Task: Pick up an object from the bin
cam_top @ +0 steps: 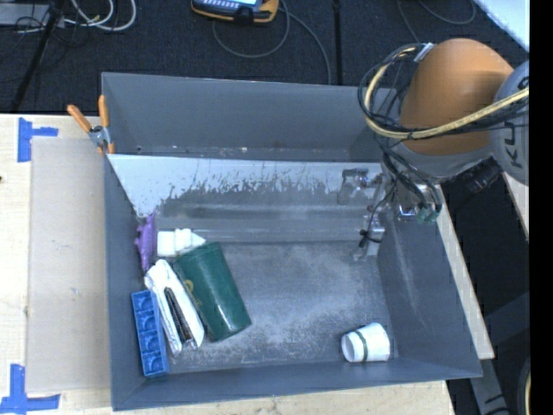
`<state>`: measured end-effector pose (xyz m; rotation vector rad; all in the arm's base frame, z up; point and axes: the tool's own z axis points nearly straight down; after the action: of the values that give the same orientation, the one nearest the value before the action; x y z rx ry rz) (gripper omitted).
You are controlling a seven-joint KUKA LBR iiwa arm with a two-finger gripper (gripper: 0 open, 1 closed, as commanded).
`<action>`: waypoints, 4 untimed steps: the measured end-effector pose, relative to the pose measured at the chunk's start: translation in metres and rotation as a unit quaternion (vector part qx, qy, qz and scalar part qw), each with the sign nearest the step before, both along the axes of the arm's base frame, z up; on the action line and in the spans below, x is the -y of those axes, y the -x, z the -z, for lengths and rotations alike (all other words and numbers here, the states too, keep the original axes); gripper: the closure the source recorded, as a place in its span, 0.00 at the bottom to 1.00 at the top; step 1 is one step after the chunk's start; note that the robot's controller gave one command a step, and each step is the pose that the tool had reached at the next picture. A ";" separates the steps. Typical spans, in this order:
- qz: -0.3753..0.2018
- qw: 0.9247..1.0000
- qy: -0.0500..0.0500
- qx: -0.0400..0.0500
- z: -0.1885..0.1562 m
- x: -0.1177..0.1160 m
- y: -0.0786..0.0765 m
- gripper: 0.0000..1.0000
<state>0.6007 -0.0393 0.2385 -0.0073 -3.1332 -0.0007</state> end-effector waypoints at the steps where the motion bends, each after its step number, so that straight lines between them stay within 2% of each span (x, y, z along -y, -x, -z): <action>1: 0.000 1.000 0.000 0.004 -0.005 0.000 -0.001 0.00; 2: -0.021 1.000 -0.001 0.005 0.038 0.031 0.023 0.00; 3: -0.025 1.000 0.001 -0.004 0.064 0.041 0.040 0.00; 4: -0.042 0.999 -0.001 0.007 0.047 0.029 0.044 0.00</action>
Offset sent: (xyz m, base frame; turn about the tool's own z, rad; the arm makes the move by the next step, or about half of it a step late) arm -0.0415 -0.0565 -0.0706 -0.0590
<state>0.5567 -0.0682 0.1915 0.1258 -3.1439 -0.0026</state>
